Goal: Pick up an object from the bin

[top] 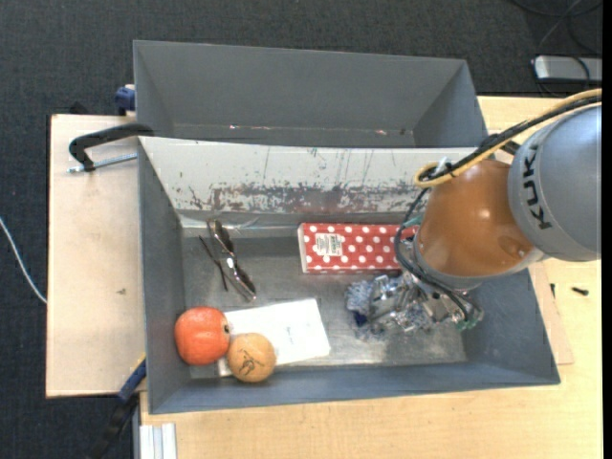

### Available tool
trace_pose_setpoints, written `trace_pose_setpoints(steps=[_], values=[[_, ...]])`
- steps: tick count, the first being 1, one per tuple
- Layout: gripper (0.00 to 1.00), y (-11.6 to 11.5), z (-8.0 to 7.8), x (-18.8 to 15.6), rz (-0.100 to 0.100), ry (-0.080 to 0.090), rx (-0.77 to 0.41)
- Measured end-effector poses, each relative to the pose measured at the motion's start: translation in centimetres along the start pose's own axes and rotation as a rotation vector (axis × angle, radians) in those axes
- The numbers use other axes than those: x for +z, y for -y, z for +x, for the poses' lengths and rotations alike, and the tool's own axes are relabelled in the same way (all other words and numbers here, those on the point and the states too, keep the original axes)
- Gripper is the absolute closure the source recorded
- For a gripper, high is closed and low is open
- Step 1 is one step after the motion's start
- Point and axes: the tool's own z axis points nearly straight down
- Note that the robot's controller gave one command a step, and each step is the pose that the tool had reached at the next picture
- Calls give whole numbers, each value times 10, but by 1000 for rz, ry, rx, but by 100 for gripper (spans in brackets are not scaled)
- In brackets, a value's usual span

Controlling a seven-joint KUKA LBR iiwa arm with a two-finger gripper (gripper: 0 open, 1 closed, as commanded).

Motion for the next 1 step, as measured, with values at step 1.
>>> trace_pose_setpoints(steps=[1], values=[[100,2,1,-36,-5,-8,26]])
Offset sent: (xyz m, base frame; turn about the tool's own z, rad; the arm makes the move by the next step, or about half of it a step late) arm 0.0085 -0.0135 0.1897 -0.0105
